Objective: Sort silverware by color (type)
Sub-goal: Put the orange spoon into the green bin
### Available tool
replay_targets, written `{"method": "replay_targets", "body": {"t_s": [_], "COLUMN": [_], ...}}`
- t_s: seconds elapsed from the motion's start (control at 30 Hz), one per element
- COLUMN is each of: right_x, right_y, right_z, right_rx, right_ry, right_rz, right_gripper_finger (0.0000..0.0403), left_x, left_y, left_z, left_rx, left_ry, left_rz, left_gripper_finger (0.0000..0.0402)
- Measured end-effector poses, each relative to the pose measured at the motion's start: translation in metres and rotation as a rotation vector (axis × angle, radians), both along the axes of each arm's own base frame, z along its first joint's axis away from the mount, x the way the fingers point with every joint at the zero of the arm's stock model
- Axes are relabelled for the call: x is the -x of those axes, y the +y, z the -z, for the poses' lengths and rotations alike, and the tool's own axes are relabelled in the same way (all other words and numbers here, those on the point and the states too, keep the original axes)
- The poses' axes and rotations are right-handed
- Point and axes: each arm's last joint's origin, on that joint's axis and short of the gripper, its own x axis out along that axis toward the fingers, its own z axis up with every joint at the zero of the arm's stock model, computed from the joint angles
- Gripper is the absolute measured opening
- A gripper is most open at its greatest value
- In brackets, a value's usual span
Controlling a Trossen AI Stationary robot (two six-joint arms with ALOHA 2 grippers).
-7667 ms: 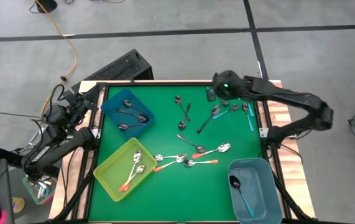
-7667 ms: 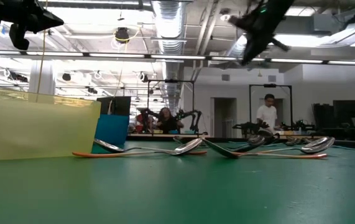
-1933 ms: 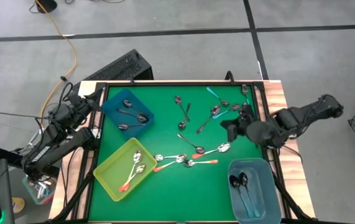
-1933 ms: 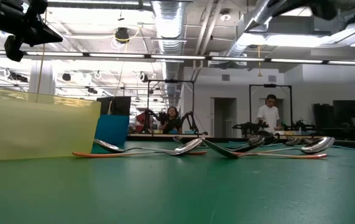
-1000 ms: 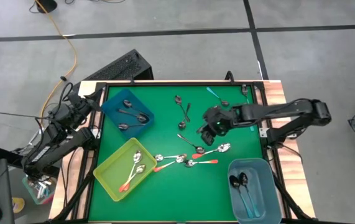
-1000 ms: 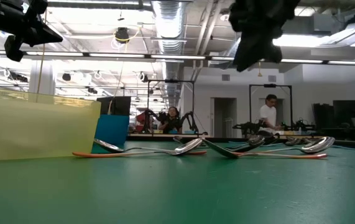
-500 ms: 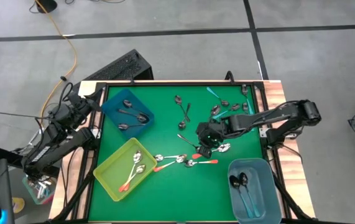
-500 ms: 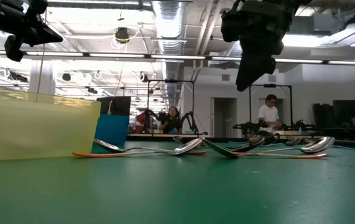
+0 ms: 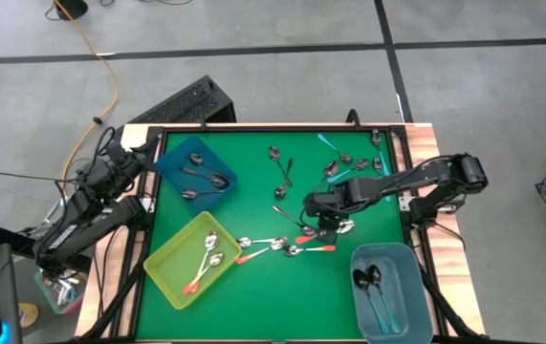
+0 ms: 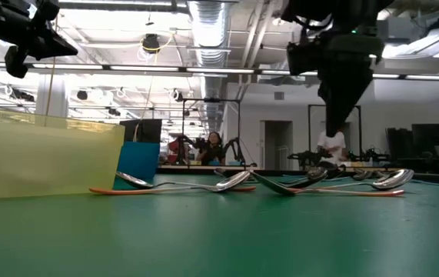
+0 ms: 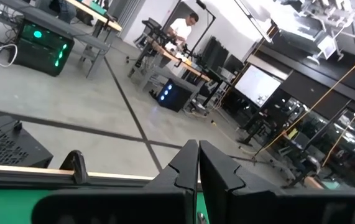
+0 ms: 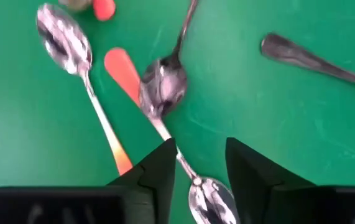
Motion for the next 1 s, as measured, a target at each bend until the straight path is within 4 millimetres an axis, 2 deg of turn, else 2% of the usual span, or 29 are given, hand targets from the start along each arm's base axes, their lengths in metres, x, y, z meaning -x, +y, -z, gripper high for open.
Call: {"method": "replay_targets", "body": {"t_s": [0.13, 0.27, 0.83, 1.0], "right_x": [0.0, -0.001, 0.0, 0.007], "right_y": [0.007, 0.014, 0.013, 0.013], "right_z": [0.001, 0.001, 0.002, 0.015], "right_rx": [0.03, 0.055, 0.102, 0.092], "right_ry": [0.004, -0.014, 0.004, 0.048], "right_rz": [-0.134, -0.244, -0.302, -0.258], "right_gripper_finger": [0.0198, 0.0212, 0.0192, 0.0192], "left_x": [0.0, 0.0, 0.0, 0.0], "left_y": [0.0, 0.0, 0.0, 0.0], "left_z": [0.0, 0.0, 0.0, 0.0], "left_rx": [0.002, 0.002, -0.01, -0.01], "left_ry": [0.002, 0.002, 0.021, 0.021], "left_rz": [0.0, 0.0, -0.001, -0.001], "left_gripper_finger": [0.0, 0.0, 0.0, 0.0]}}
